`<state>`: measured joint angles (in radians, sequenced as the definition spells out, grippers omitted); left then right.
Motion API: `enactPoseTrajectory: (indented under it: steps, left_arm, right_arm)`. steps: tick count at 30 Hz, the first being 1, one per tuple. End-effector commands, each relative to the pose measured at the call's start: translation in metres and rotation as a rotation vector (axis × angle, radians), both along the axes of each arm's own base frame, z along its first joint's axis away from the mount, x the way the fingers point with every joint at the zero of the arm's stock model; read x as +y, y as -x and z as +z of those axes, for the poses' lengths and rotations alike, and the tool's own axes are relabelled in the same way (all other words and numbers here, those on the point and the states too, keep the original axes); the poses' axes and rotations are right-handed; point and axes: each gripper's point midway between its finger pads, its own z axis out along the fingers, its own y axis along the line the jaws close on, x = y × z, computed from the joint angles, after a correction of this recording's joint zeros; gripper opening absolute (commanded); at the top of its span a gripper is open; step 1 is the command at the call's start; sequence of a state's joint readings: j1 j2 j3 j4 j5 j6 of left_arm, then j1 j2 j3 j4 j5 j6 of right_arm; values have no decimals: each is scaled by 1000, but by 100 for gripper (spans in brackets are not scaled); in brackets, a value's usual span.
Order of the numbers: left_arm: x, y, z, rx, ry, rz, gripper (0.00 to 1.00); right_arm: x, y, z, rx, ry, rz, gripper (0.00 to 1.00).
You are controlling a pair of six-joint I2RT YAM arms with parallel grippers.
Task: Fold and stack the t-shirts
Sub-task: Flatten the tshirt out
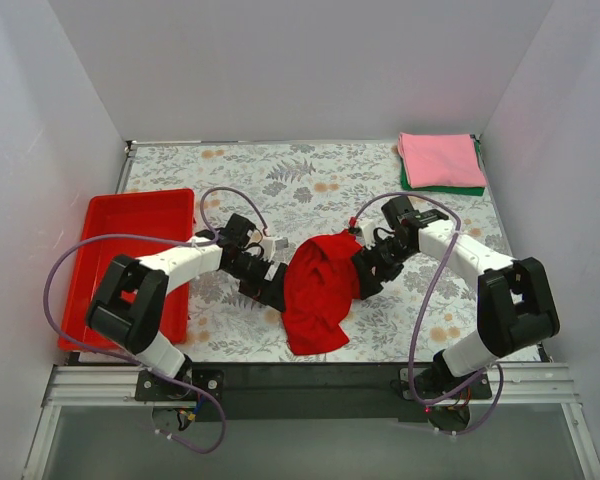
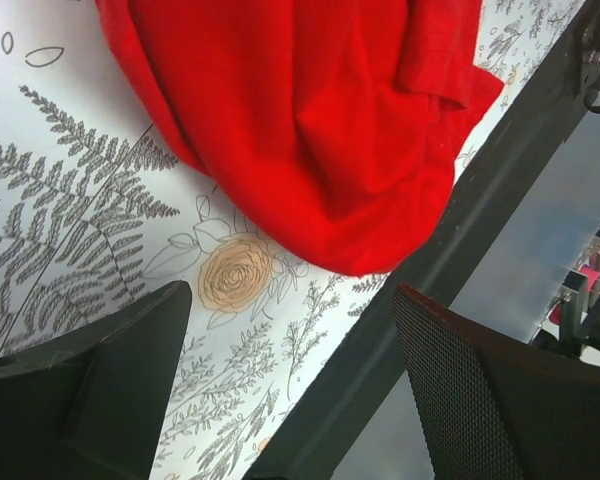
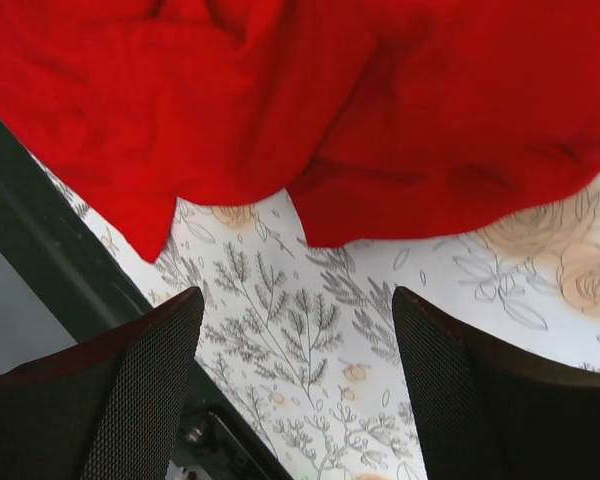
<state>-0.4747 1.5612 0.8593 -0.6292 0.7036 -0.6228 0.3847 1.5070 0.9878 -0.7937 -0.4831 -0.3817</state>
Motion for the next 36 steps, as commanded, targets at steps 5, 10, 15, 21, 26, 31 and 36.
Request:
enactPoseTrajectory:
  steps: [5, 10, 15, 21, 26, 31, 36]
  left_arm:
    - [-25, -16, 7, -7, 109, 15, 78]
    - [-29, -26, -3, -4, 103, 45, 74]
    - [-34, -26, -15, 46, 105, 53, 74]
    - [-40, -25, -23, 90, 124, 59, 43]
    - [-32, -48, -7, 6, 89, 45, 0]
    - [-5, -84, 28, -171, 2, 49, 0]
    - [12, -129, 85, -452, -90, 35, 0]
  right_arm:
    - [51, -19, 13, -60, -147, 45, 74]
    - [65, -15, 1, -41, -137, 77, 65]
    - [61, -22, -22, -34, -71, 57, 65]
    - [57, -23, -39, -34, -6, 56, 37]
    - [36, -47, -13, -146, 13, 15, 1]
    - [-12, -79, 44, -327, 3, -37, 1]
    - [-48, -103, 106, -521, 55, -54, 1]
